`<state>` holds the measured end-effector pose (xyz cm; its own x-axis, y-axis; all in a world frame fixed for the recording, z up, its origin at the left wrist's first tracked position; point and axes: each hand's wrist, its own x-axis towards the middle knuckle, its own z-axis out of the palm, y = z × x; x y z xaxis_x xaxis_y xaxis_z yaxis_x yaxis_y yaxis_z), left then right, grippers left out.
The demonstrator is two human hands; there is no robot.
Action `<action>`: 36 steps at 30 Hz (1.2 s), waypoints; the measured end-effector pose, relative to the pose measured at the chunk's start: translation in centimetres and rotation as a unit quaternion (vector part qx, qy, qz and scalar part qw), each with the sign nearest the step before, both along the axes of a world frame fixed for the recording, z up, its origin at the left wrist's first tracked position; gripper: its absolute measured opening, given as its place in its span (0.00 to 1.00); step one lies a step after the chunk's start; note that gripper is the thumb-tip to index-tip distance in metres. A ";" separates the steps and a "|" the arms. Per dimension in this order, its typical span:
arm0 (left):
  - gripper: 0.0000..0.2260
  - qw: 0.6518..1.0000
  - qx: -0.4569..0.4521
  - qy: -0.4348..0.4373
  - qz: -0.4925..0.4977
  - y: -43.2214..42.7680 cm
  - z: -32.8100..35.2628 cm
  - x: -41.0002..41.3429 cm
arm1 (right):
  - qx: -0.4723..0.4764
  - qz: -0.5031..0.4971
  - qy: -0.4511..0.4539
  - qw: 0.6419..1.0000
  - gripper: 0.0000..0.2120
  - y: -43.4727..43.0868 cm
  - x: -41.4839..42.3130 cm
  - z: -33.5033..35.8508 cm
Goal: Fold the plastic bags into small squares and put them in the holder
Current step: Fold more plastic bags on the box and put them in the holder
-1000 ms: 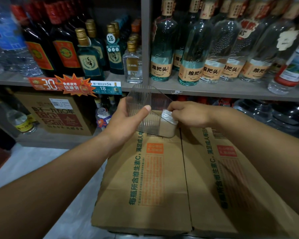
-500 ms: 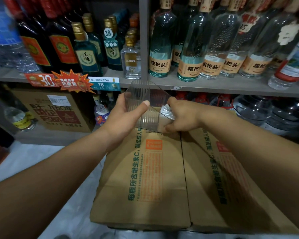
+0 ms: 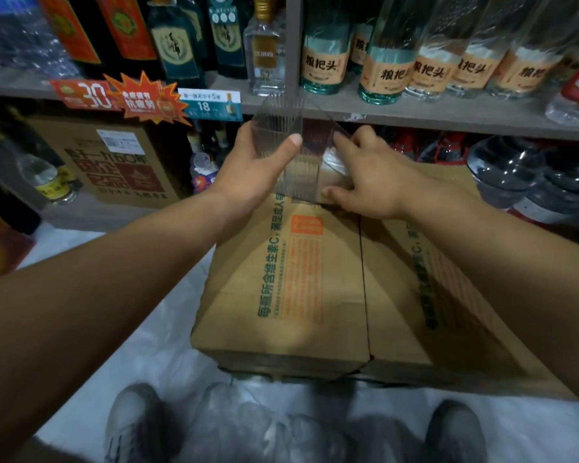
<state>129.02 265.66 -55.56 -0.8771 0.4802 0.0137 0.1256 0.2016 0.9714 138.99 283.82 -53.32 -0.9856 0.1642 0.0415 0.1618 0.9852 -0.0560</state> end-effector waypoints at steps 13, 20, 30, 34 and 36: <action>0.05 0.966 -0.105 0.199 -0.124 -13.0 0.5 13.6 | -0.207 0.144 0.095 0.963 0.09 -12.7 16.6 -0.6; 0.06 0.936 -0.314 0.086 -0.135 -22.7 -9.8 18.9 | -0.201 0.198 -0.184 0.941 0.08 -18.1 21.5 -13.2; 0.22 0.825 -0.533 -0.175 -0.068 -28.1 -26.5 18.9 | -0.373 -0.019 -0.269 0.888 0.14 -22.8 15.8 -32.0; 0.17 0.828 -0.530 -0.171 -0.068 -28.4 -28.7 19.2 | -0.381 -0.049 -0.262 0.885 0.23 -24.8 13.7 -35.9; 0.10 0.838 -0.520 -0.152 -0.063 -28.5 -29.3 18.8 | -0.384 -0.061 -0.251 0.887 0.20 -25.2 12.9 -36.9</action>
<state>147.84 237.18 -84.86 -0.7051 0.1823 -0.6852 -0.0122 0.9631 0.2688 151.90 258.60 -90.19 -0.8208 0.0608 -0.5680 0.4591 0.6618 -0.5926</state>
